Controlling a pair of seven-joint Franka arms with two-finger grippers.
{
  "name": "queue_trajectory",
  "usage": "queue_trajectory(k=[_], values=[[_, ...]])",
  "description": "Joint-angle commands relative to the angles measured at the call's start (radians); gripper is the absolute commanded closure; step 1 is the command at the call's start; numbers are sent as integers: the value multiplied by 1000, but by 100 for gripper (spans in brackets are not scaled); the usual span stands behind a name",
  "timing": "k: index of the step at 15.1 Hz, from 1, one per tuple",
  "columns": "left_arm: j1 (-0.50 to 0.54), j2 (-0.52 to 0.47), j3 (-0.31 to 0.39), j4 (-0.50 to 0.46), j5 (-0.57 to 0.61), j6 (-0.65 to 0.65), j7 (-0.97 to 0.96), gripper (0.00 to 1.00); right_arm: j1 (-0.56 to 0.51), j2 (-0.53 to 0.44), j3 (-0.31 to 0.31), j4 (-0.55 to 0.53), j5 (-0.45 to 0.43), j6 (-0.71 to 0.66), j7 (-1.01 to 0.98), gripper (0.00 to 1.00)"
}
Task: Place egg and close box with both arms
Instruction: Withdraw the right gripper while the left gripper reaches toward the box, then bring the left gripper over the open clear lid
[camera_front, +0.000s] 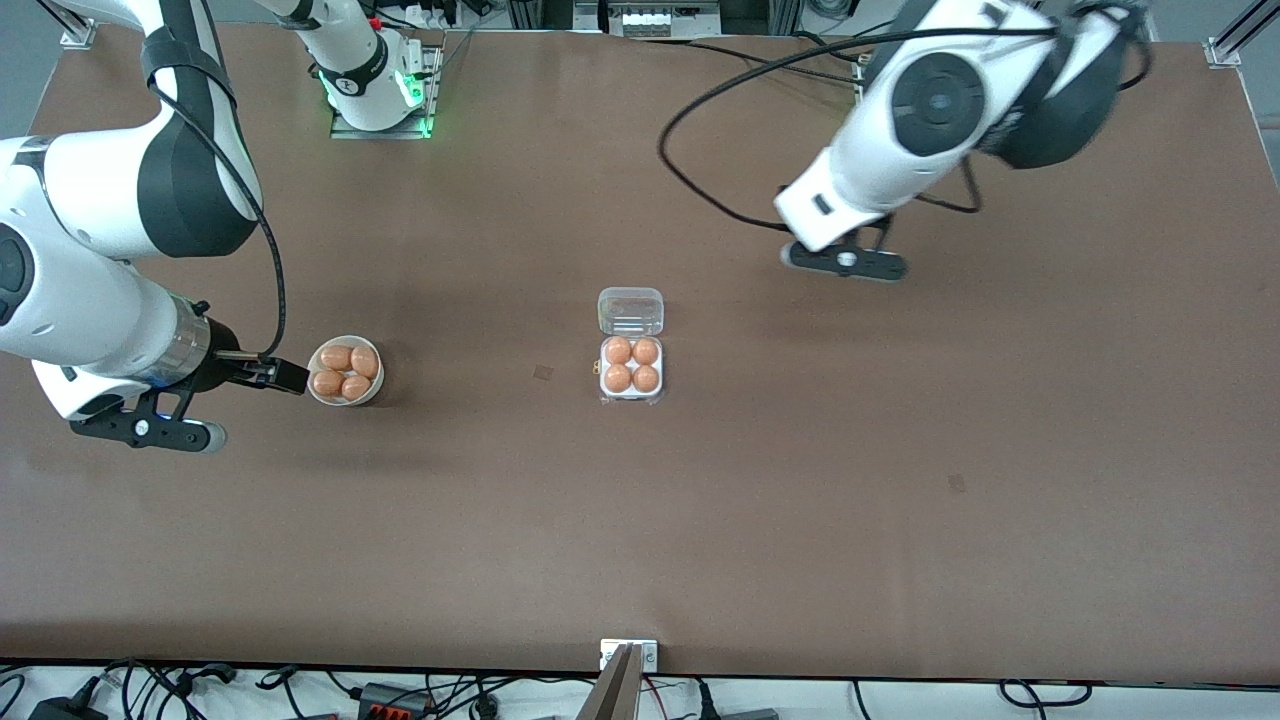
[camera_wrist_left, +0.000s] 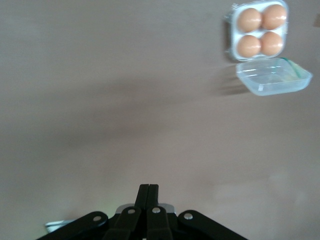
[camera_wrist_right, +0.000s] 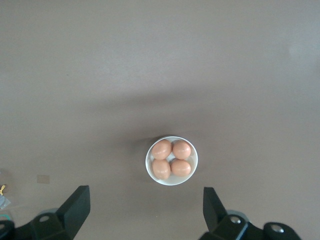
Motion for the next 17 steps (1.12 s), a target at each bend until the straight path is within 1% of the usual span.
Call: queue_trajectory(k=[1,2,3,5,6,7,8,10,11,13,14,17], values=[[-36,128,-56,9,2,80,-35,99,-72,-25,5,-16,-6,-18,-96,0],[-71,148,-55,7,2,117,-68,99,-87,-25,5,-16,-4,-15,-135,0],[-93,173,-55,7,5,149,-123,99,-122,-42,18,-17,-1,-8,-147,0],[-139,222,-55,-5,5,230,-141,99,-187,-79,57,-31,2,-17,-157,0],[-148,245,-55,-13,6,285,-141,99,-229,-85,83,-30,2,-20,-183,0],[-166,260,-55,-26,5,348,-153,99,-256,-87,94,-28,0,-18,-228,0],[-183,277,-53,-40,5,411,-155,99,-256,-94,89,-30,0,-17,-290,0],[-197,306,-55,-88,6,538,-177,99,-264,-109,89,-36,-4,-20,-310,0],[-212,321,-55,-99,5,579,-194,99,-264,-117,89,-51,-6,-20,-310,0],[-254,357,-43,-99,11,643,-216,99,-264,-172,89,-133,-6,-6,-310,0],[-255,375,-41,-99,40,692,-230,99,-262,-207,89,-187,-9,9,-309,0],[-259,412,-41,-83,193,771,-280,99,-262,-332,89,-371,-9,103,-299,0]])
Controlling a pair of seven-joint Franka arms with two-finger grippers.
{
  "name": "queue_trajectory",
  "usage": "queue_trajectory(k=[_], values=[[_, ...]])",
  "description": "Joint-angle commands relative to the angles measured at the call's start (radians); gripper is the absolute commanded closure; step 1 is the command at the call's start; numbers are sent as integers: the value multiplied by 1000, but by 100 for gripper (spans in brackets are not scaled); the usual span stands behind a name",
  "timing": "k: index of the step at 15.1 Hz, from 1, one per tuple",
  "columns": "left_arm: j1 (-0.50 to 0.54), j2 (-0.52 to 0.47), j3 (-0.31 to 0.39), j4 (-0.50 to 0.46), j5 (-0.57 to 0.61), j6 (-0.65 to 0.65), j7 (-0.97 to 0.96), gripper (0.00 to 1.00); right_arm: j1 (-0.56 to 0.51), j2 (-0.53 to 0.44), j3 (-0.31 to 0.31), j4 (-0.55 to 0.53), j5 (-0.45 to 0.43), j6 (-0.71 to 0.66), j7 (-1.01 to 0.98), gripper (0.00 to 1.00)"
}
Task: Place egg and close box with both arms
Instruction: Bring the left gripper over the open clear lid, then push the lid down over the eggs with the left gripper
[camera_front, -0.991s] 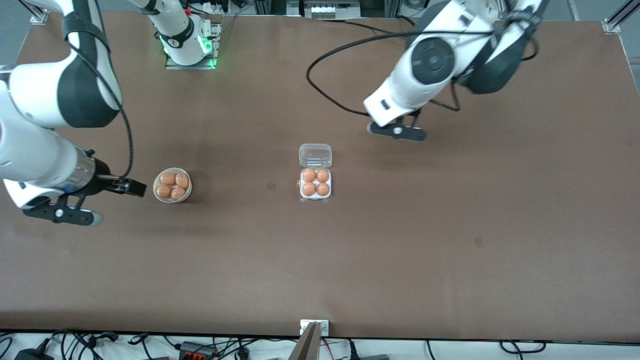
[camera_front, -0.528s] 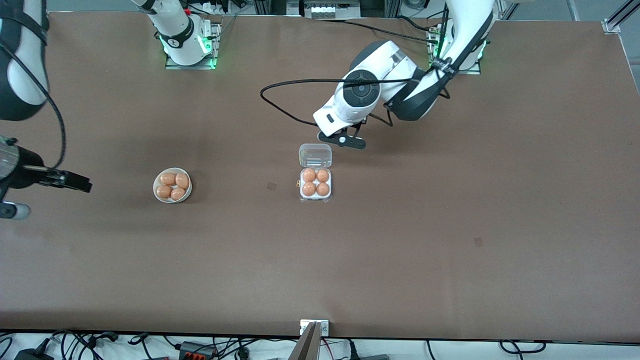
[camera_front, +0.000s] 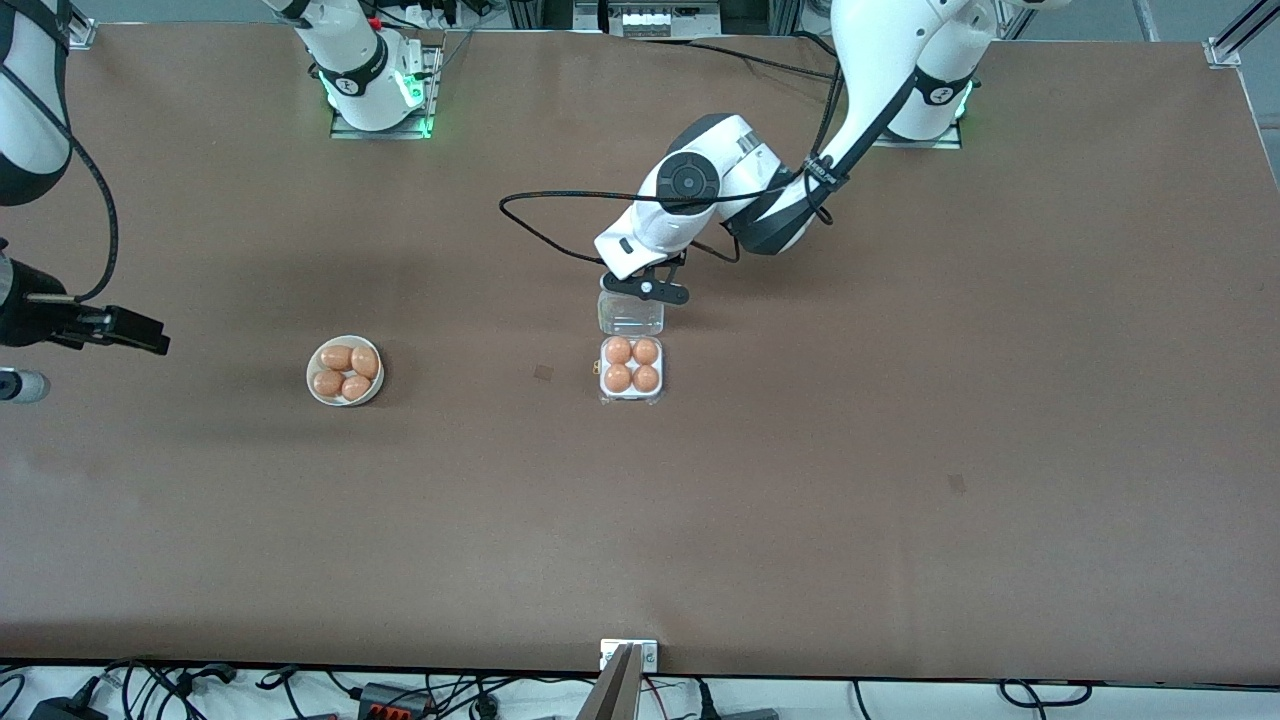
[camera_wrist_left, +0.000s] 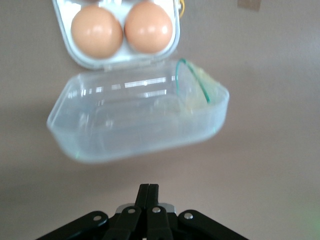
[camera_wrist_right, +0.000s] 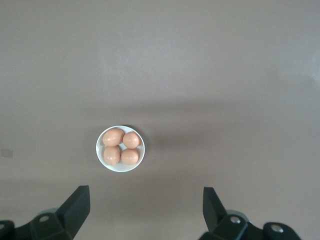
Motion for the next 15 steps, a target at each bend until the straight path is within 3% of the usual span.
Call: queue_trajectory(k=[1,4,6,9,15], values=[[-5,20,15,26,131,64,-44,99,-13,-179,16,-245,-7,98,2,0],[0,35,88,90,278,182,-43,99,-10,-212,17,-278,-7,107,34,0],[15,88,105,198,283,184,-29,98,-8,-212,17,-270,-9,109,34,0],[23,67,104,200,283,149,-35,98,-13,-202,17,-249,-7,101,14,0],[27,-40,93,212,283,-297,-19,98,-10,-198,20,-234,2,95,7,0]])
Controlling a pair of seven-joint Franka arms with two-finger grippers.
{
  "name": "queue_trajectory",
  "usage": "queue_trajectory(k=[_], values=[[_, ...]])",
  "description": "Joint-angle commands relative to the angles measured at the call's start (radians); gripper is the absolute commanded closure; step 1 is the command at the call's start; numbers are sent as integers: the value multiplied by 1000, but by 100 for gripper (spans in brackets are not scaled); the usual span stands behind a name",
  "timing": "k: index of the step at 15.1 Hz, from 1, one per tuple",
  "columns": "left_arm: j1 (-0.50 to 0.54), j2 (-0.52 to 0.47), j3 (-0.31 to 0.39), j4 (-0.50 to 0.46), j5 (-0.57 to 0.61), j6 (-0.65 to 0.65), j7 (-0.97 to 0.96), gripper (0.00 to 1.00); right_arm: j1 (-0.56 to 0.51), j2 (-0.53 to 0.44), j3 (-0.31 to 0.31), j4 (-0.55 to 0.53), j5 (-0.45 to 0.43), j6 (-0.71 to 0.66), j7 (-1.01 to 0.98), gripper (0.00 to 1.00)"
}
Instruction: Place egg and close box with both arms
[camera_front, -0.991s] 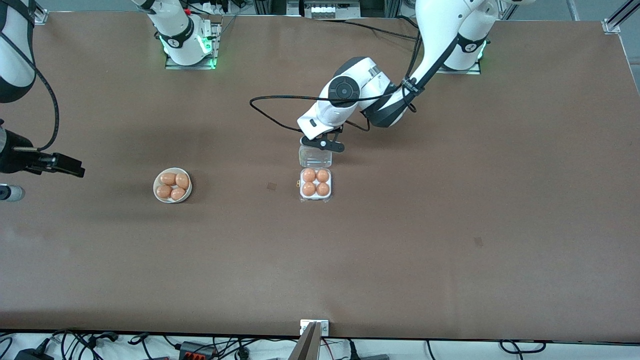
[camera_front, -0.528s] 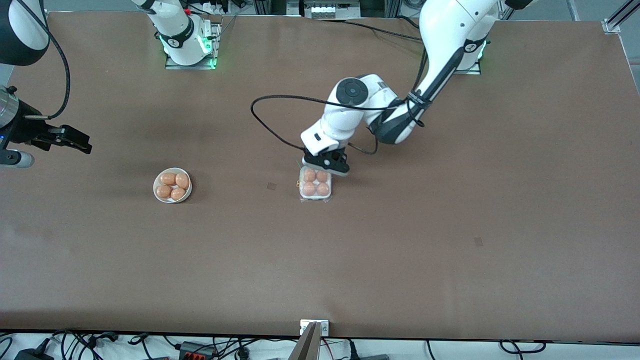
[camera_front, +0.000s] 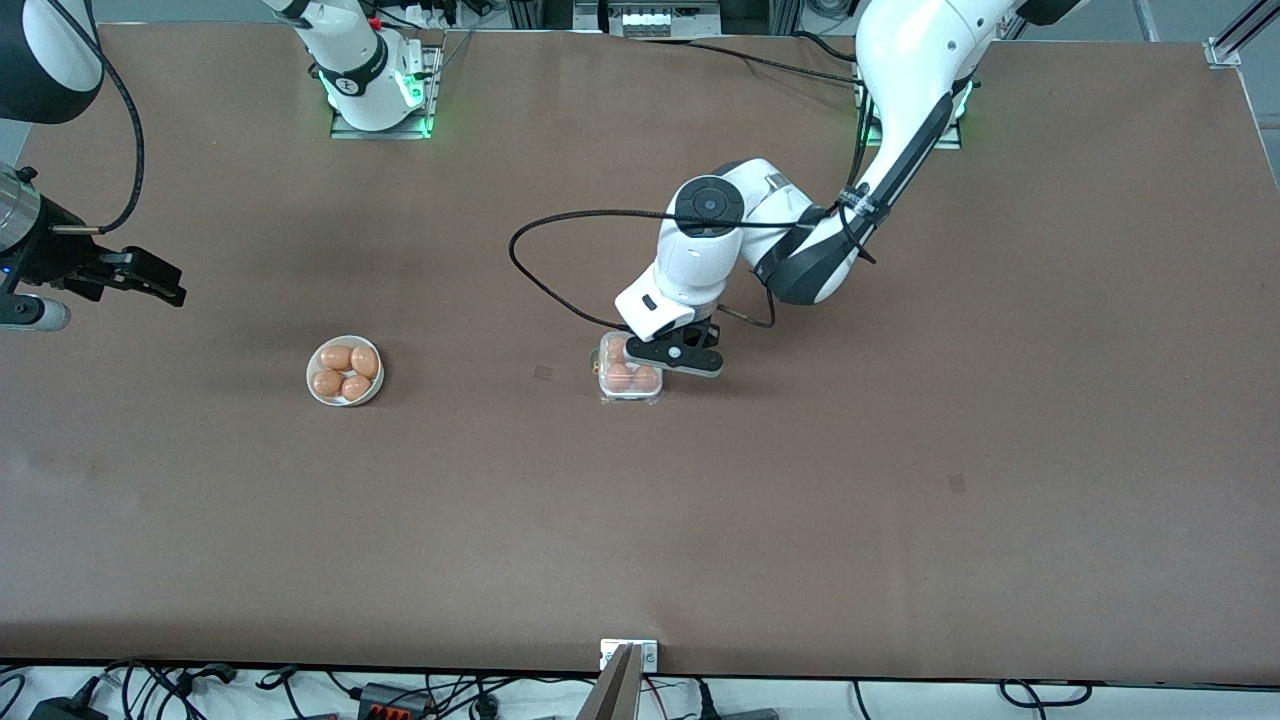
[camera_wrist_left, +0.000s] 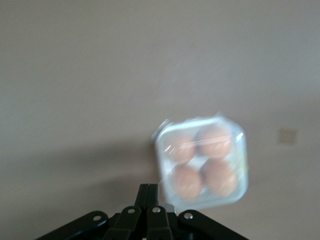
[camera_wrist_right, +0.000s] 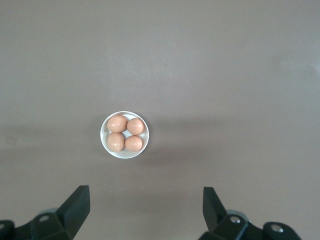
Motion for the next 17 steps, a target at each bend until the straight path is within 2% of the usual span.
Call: queue_trajectory(k=[1,5,7,9,10,11,12,15,17], values=[[0,-74,-3,1,20,-215,41,98,-10,-5,6,10,2,-2,-10,0],[3,-117,4,14,23,-567,281,96,-6,-4,10,15,2,-6,-6,0],[3,-124,7,19,52,-674,339,96,-7,-4,10,16,0,-6,-5,0],[4,-131,6,24,112,-757,400,84,8,1,3,18,2,-4,-3,0],[11,-143,7,22,137,-771,460,63,22,1,-2,19,0,-5,-3,0],[27,-150,6,24,152,-770,514,26,26,1,-8,18,0,-6,-3,0],[52,-163,3,25,151,-770,540,0,25,1,-8,18,0,-6,-3,0],[121,-231,0,24,90,-781,545,0,17,-5,-6,18,0,-9,-5,0],[211,-260,-8,49,24,-778,568,0,11,-15,-11,18,0,-54,-13,0]])
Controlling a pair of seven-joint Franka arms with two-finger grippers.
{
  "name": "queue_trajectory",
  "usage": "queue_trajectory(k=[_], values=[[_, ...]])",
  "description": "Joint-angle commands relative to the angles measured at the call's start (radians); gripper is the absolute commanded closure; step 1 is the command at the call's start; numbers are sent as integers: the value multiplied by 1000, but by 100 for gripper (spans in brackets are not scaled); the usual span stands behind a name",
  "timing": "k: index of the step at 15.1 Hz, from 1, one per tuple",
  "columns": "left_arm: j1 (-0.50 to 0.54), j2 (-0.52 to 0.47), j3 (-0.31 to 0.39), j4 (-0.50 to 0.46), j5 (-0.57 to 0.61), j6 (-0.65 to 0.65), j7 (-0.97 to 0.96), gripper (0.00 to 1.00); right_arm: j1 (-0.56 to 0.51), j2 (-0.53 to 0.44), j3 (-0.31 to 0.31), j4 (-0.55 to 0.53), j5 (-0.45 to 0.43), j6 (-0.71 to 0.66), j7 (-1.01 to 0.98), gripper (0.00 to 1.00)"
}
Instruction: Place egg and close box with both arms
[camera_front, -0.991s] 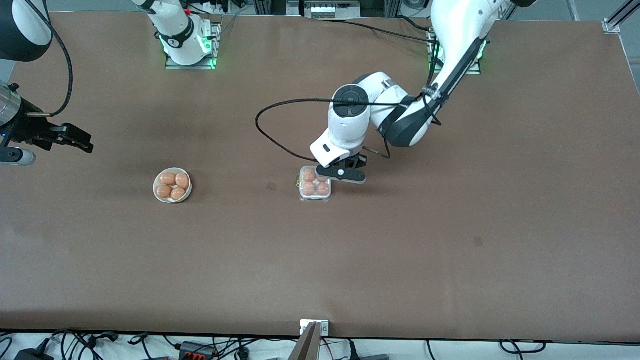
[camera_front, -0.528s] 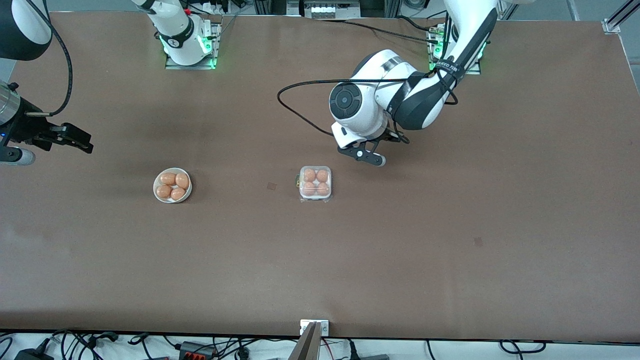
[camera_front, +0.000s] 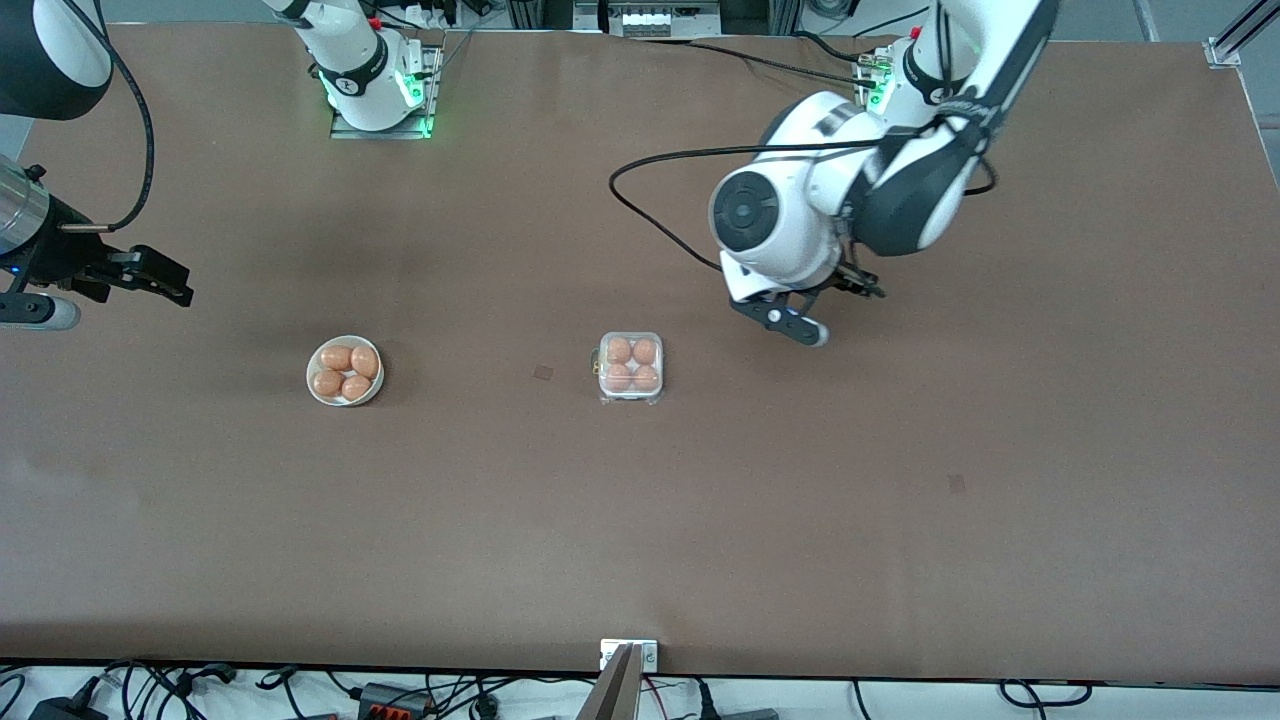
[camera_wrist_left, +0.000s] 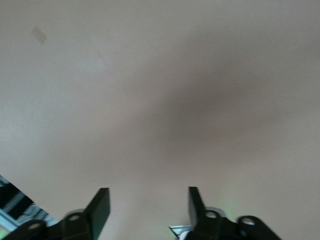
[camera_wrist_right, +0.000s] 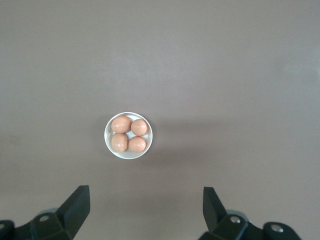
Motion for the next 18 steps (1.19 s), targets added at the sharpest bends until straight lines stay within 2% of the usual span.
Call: queue_trajectory(k=[1,5,6,8,9,10,12,13,14,16,18], values=[[104,-63,-11,49,-84,-21,96,0,-3,-20,-7,9,-1,-63,-32,0],[207,-138,0,131,-107,-48,135,0,-4,-26,-8,6,2,-61,-68,0],[242,-167,7,129,-161,-50,143,0,-4,-37,-8,-2,2,-54,-59,0],[296,-212,50,114,-275,-56,146,0,-10,-40,-8,-6,3,-55,-57,0],[295,-229,87,112,-291,-58,146,0,-12,-41,-8,-19,3,-49,-57,0],[277,-262,154,106,-295,-45,146,0,-13,-41,-8,-22,2,-35,-57,0],[247,-317,254,42,-340,-21,149,0,-13,-56,-8,-64,3,15,-52,0],[232,-363,329,-23,-387,11,149,0,-12,-67,-8,-89,3,37,-51,0],[209,-411,372,-97,-403,87,149,0,-13,-75,-8,-103,3,58,-51,0],[206,-460,389,-205,-403,268,151,0,-16,-73,-8,-108,3,81,-51,0],[238,-459,389,-228,-400,375,186,0,-16,-73,-8,-106,3,63,-51,0]])
